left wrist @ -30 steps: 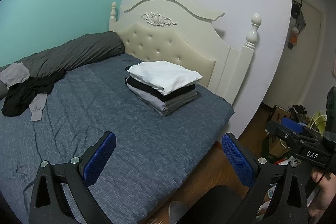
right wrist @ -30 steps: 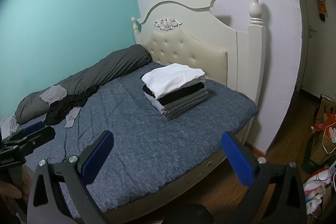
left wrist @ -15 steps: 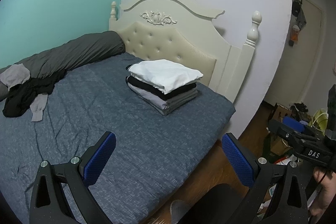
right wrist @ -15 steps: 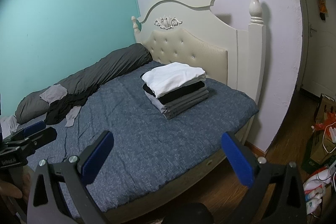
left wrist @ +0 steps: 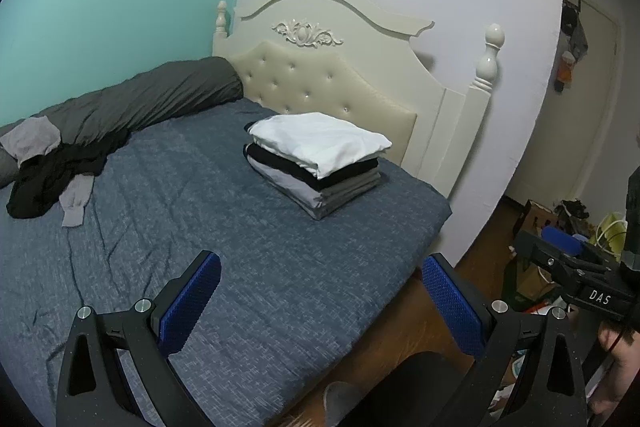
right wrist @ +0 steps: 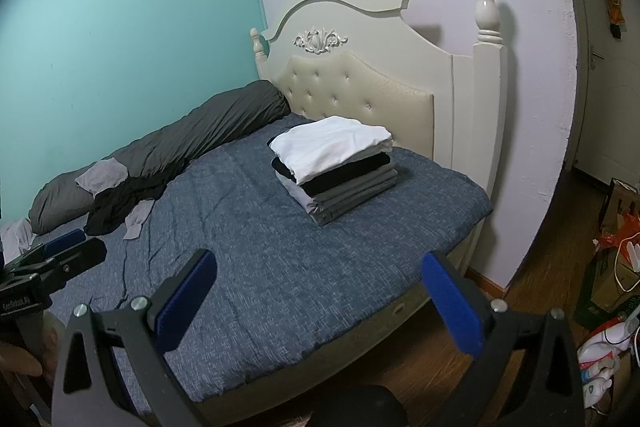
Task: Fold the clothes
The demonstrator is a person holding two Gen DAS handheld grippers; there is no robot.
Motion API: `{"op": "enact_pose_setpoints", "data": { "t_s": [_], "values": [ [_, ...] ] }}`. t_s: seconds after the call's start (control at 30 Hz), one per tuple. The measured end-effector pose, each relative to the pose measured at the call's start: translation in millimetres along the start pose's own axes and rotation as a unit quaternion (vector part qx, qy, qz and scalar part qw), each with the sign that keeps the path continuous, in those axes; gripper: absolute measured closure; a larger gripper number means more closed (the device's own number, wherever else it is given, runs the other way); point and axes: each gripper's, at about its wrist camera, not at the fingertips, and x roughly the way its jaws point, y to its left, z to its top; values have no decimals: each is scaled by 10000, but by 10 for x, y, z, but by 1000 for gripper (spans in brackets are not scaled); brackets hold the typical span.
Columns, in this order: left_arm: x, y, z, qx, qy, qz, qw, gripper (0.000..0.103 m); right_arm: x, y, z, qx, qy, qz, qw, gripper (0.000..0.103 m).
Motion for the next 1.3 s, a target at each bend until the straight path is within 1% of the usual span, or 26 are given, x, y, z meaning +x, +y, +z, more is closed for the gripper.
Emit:
{"op": "enact_pose_setpoints", "data": {
  "t_s": [0.8,1.3],
  "values": [
    [1,-7,-19,31,-34,-26,10000,0,6,25,-28,18,23,-13,10000,0],
    [34,-7,-37,28,16,-26,10000,0,5,14,-42,50,47,-21,10000,0]
  ]
}}
